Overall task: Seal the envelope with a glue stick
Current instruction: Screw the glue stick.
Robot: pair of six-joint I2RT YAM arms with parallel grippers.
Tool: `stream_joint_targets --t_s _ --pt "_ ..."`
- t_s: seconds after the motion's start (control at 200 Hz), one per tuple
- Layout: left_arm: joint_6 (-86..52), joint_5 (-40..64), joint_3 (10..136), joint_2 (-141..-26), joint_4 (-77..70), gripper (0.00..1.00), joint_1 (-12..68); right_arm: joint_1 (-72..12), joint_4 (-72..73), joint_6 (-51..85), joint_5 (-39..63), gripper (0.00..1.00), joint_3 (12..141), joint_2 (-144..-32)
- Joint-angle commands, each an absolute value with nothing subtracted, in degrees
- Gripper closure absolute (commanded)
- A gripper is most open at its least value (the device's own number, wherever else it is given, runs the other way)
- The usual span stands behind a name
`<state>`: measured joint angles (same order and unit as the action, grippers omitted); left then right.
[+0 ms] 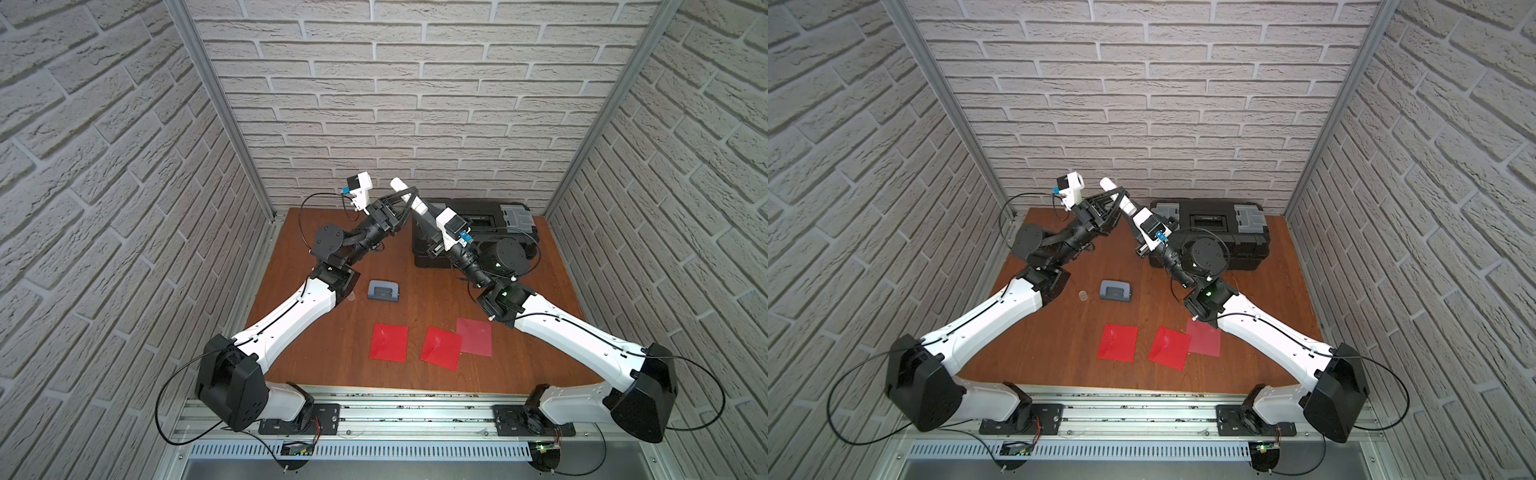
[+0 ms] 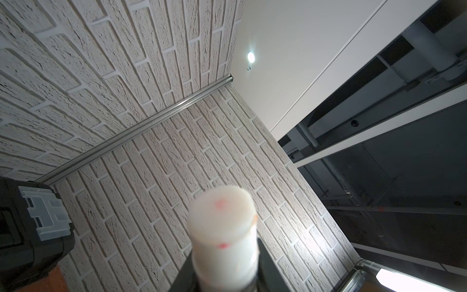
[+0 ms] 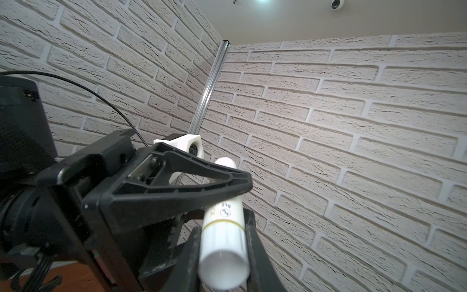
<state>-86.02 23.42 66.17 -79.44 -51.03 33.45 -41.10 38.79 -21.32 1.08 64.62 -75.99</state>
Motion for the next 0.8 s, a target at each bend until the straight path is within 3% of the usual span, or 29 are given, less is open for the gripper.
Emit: stream_joint_targets --t_s 0.0,0.08,0.115,0.17,0.25,0.29,0.47,0.645,0.795 --pt "-84.75 24.28 67.82 -79.54 -53.87 0.78 33.66 -41.52 41.72 -20.21 0.15 0.97 65.59 -75.81" --pt "-83.85 24.47 68.09 -79.44 -53.20 0.89 33.50 -41.52 40.78 -19.78 0.18 0.95 64.89 -75.12" --pt "-83.12 24.62 68.12 -79.23 -52.85 0.91 33.27 -41.52 40.16 -18.97 0.18 0.88 64.56 -74.66" --pt "-81.54 24.82 67.96 -78.55 -51.76 0.92 32.79 -41.49 38.90 -17.04 0.02 0.67 63.88 -73.75" --pt "-77.63 25.89 68.53 -77.61 -48.77 0.96 32.04 -41.51 37.63 -9.95 -1.40 0.54 62.71 -72.21" --pt "-75.01 26.90 69.32 -77.08 -46.39 1.00 31.62 -41.40 36.71 -5.65 -1.58 0.53 62.21 -71.34" --pt "-63.53 30.47 71.86 -74.63 -38.63 1.00 30.94 -41.40 31.07 18.57 1.51 0.53 62.80 -68.83" --pt "-54.79 36.21 72.11 -72.57 -40.19 1.00 30.50 -41.40 38.26 38.79 8.73 0.53 62.55 -69.37" --pt "-53.11 39.27 73.91 -72.29 -40.95 1.00 30.41 -41.44 44.24 53.04 13.23 0.46 63.98 -71.71"
